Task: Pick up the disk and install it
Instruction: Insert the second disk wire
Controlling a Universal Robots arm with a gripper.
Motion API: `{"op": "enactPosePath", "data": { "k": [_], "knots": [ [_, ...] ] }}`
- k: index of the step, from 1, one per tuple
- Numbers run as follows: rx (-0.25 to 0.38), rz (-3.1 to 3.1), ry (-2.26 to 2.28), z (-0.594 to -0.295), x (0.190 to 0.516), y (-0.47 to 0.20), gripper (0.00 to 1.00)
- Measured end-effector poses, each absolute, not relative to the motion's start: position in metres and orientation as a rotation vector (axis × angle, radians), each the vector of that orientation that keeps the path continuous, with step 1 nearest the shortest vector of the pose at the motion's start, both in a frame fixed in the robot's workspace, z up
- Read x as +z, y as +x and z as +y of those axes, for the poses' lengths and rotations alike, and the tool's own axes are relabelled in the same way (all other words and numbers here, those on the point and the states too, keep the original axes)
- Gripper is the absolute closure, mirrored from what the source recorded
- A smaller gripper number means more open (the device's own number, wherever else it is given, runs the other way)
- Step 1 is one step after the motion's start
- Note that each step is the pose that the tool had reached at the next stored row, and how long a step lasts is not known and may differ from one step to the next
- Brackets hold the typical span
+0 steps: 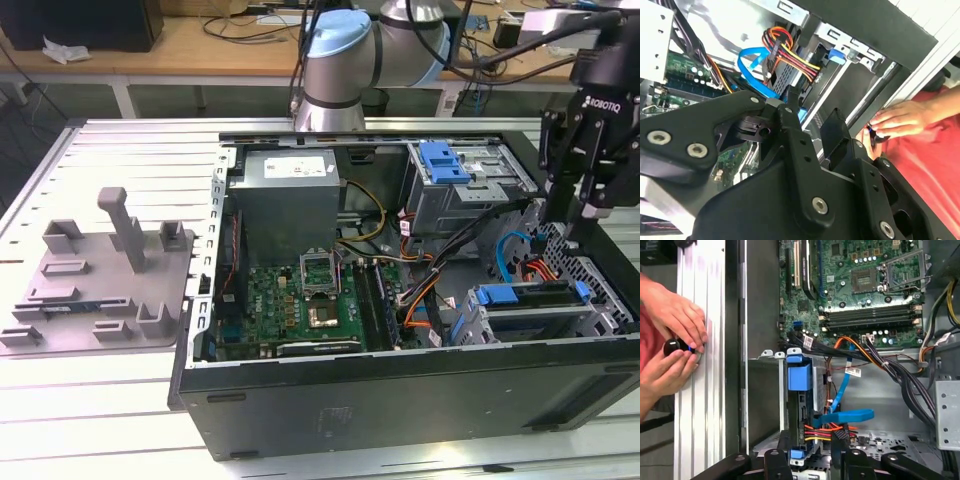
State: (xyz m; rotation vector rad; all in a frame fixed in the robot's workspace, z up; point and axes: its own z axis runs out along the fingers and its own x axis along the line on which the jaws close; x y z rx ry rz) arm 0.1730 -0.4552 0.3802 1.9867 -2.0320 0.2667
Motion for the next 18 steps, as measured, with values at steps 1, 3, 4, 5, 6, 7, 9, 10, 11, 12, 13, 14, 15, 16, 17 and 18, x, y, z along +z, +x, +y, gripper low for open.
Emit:
{"op": "enactPosePath", "data": {
  "k": [1,3,4,5,6,7,9,10,11,12,13,14,15,16,17,18],
  "knots": [
    [0.268,-2.028,1.983,-0.455,0.380,0.173,0.55],
    [0.281,-2.019,1.974,-0.452,0.378,0.172,0.55],
    [0.289,-2.014,1.969,-0.450,0.377,0.172,0.55],
    [0.296,-2.010,1.965,-0.447,0.376,0.172,0.55],
    [0.307,-2.005,1.958,-0.444,0.374,0.172,0.55],
    [0.314,-2.000,1.953,-0.442,0.373,0.171,0.55],
    [0.329,-1.992,1.944,-0.438,0.372,0.171,0.55],
    [0.337,-1.987,1.938,-0.437,0.371,0.170,0.55],
    [0.345,-1.982,1.933,-0.436,0.370,0.169,0.55],
    [0.350,-1.979,1.930,-0.436,0.369,0.169,0.55],
    [0.354,-1.977,1.927,-0.436,0.368,0.168,0.55],
    [0.357,-1.975,1.925,-0.436,0.366,0.167,0.55],
    [0.361,-1.973,1.922,-0.436,0.364,0.165,0.55],
    [0.364,-1.971,1.920,-0.436,0.362,0.165,0.55],
    [0.366,-1.970,1.919,-0.436,0.361,0.164,0.55],
    [0.369,-1.968,1.917,-0.436,0.358,0.163,0.55]
  ]
}}
